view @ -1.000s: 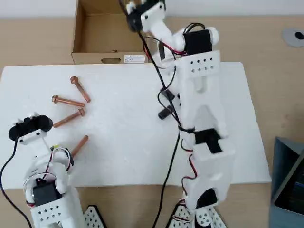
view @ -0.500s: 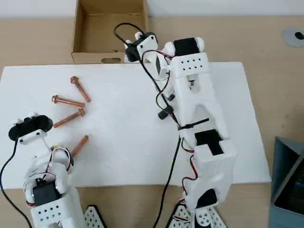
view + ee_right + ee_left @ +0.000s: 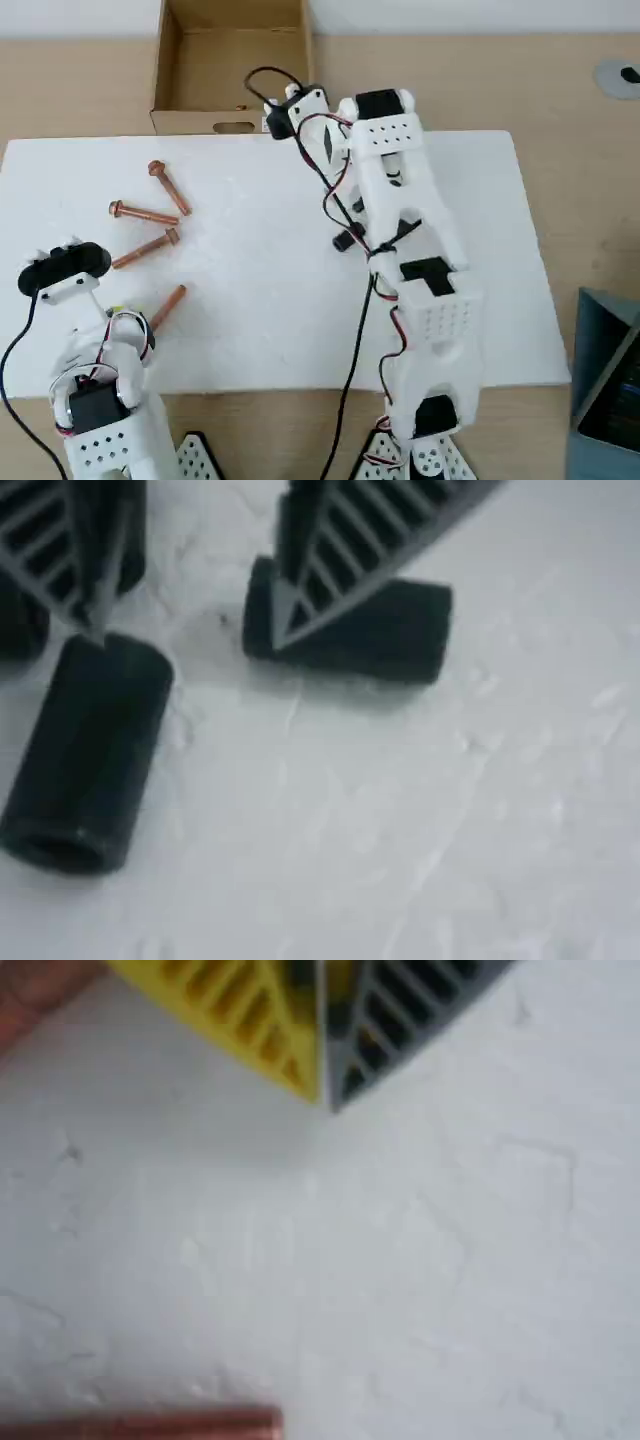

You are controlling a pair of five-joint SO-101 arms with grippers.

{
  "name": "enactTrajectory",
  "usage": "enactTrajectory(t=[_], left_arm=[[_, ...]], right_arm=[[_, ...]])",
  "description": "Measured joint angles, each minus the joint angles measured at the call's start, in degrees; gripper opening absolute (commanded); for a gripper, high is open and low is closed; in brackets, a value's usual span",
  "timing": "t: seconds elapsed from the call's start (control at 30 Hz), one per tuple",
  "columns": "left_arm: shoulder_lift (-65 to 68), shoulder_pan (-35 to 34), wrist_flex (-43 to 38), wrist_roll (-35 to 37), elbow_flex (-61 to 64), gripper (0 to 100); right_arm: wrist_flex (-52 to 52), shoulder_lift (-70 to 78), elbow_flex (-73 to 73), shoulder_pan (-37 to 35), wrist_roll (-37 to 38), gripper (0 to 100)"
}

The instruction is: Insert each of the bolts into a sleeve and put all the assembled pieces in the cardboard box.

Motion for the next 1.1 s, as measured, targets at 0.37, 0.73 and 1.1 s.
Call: enactTrajectory(t=[0.37, 0.73, 1.1], left_arm=[[0.0, 0.0, 0.0, 0.0, 0.0, 0], [0.0, 0.0, 0.0, 0.0, 0.0, 0], [0.0, 0.0, 0.0, 0.0, 0.0, 0]], right_arm=[[-2.2, 2.64, 0.0, 0.62, 1.41, 17.5], [-5.54, 6.68, 0.0, 0.88, 3.78, 17.5], [-6.51, 10.99, -2.11, 2.29, 3.78, 3.2]])
